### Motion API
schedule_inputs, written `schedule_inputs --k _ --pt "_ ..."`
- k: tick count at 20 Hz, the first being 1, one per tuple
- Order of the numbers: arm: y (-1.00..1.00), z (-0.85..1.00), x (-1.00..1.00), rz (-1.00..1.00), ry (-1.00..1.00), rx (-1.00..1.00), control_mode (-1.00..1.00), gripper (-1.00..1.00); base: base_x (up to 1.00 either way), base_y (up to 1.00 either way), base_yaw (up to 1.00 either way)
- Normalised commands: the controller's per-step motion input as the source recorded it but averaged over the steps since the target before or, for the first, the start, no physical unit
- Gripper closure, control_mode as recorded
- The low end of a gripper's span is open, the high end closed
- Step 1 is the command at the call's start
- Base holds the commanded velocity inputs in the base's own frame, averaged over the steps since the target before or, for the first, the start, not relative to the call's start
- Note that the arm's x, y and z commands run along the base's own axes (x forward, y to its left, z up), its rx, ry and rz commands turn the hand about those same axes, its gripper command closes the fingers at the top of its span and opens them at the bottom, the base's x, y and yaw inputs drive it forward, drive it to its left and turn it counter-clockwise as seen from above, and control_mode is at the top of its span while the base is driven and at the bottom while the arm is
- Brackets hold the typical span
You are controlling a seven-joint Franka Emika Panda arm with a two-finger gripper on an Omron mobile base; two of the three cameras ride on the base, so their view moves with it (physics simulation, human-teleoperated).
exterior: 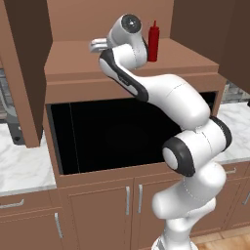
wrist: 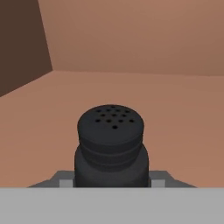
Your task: Take 2 condiments from the cabinet and move them on the counter near the stove.Make sure the condiments are lined up with each other, next to each other.
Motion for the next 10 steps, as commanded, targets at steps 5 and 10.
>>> schedule_inputs --k 5,10 --pt "-0.06 -0.01 -0.74 0.00 -0.17 -0.05 -1.00 1.00 0.00 0.00 0.00" --pt "-0.25 -0.01 -1.00 0.00 -0.17 -0.07 -1.00 1.00 0.00 0.00 0.00"
